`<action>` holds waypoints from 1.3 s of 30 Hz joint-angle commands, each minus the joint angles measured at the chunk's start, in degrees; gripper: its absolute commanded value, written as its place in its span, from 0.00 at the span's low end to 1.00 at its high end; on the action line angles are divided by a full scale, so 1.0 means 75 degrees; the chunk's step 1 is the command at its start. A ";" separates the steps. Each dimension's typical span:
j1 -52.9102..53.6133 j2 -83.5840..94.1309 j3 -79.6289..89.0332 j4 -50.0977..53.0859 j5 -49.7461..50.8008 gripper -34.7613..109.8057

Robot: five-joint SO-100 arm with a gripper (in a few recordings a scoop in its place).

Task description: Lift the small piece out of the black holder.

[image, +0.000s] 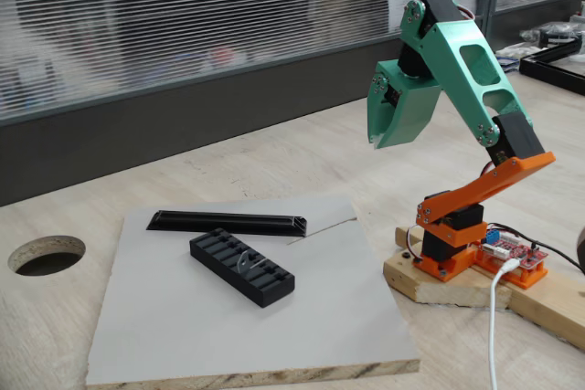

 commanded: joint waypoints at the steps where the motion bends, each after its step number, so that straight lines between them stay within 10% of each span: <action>1: 0.0059 0.0234 -0.0117 0.0129 0.0117 0.31; 39: 0.0141 0.0422 -0.1230 0.0199 0.0094 0.31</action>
